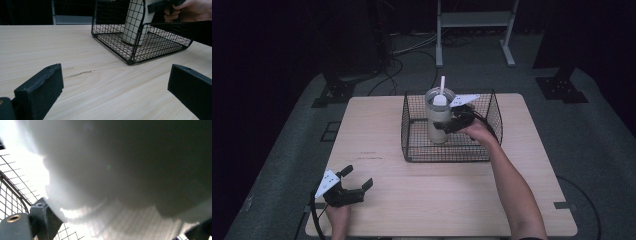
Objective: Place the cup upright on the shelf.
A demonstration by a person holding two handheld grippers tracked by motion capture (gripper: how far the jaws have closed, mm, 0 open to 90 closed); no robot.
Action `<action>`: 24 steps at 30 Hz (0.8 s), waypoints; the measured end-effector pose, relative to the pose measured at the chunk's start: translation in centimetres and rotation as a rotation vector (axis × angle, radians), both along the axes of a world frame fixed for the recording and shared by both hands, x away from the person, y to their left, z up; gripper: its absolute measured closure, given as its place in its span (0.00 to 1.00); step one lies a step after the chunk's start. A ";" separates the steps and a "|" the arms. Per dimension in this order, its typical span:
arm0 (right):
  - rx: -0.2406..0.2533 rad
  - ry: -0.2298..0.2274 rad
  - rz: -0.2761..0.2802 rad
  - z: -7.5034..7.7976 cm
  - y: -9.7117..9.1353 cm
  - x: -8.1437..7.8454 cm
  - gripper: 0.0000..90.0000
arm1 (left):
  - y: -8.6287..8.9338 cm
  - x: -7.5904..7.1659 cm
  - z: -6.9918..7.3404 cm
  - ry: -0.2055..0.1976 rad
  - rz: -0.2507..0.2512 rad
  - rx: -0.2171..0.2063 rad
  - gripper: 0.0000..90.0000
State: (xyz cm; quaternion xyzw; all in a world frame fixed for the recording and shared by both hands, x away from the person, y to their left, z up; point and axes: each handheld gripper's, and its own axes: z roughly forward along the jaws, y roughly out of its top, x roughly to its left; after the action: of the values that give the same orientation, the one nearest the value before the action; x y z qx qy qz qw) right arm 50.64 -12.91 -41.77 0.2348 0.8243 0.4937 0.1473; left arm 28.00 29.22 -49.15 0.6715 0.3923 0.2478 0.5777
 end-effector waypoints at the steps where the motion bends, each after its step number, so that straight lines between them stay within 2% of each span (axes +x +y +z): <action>1: 0.001 0.001 -0.001 0.0 0.0 0.0 0.09 | 0.0 0.0 0.0 0.000 0.000 0.000 0.00; 24: -0.015 -0.004 -0.028 0.3 -0.3 -0.6 0.09 | 0.0 0.0 0.0 0.000 0.004 0.000 0.00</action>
State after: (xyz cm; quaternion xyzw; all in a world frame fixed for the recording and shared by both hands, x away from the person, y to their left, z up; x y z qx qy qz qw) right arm 50.07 -13.19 -41.47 0.2440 0.8243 0.4860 0.1576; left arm 28.04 29.19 -49.15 0.6706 0.3936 0.2492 0.5773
